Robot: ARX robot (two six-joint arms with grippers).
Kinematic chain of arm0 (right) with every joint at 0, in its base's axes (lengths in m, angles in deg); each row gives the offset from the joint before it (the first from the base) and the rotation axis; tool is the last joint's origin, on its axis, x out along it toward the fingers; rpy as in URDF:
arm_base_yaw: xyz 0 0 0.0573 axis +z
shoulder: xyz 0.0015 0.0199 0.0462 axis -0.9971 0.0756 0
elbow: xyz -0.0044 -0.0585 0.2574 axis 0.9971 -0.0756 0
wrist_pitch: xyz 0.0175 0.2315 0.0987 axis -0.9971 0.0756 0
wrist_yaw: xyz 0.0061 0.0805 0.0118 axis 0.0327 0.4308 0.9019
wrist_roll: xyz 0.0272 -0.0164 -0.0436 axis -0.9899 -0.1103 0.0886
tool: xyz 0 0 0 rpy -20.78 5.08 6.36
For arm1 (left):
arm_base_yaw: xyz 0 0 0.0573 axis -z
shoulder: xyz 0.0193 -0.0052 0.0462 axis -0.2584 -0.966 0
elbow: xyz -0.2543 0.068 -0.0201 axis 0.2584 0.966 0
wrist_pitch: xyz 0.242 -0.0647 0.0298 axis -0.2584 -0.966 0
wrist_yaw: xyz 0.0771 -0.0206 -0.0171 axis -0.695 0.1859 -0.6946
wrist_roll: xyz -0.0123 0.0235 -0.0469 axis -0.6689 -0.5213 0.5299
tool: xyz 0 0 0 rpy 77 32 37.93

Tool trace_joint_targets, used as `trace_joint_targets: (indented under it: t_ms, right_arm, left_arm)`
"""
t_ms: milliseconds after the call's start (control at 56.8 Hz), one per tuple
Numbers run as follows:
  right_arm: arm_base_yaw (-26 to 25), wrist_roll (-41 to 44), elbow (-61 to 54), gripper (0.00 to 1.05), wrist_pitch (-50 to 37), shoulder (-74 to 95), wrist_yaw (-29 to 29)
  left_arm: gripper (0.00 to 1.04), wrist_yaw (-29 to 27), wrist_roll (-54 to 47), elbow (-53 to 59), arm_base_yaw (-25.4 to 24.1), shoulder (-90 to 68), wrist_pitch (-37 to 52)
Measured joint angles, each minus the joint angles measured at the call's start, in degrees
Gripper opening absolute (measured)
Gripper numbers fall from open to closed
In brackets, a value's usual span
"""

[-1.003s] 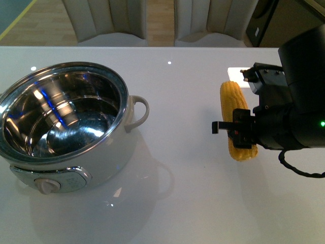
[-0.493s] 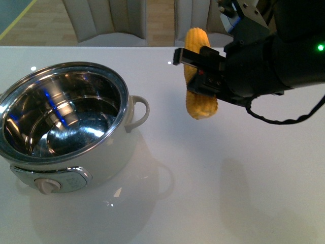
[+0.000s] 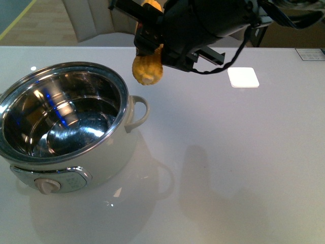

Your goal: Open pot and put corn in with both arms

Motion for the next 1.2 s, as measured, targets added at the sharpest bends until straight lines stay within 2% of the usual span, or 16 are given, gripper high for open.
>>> trace_joint_targets:
  t_ms: [370,669,933,1039,1197]
  right_arm:
    - [5.64,-2.38,10.78,0.22,4.11,5.84,0.85]
    - [9.88,-1.77,11.39,0.21,7.06,8.28,2.84]
    - [10.86,-1.01,12.81,0.21,10.05,11.08,2.08]
    - [10.91,-0.85,13.86,0.45,10.93,12.22,0.94]
    - [10.91,-0.98,13.97,0.68,10.49,12.22,0.94]
  left_arm:
    - [0.98,0.00,0.00,0.02,0.00,0.00,0.00]
    - [0.98,0.00,-0.02,0.00,0.00,0.00,0.00]
    - [0.98,0.00,-0.02,0.02,0.00,0.00,0.00]
    - [0.98,0.00,0.00,0.00,0.00,0.00,0.00]
    - [0.98,0.00,-0.02,0.00,0.00,0.00,0.00]
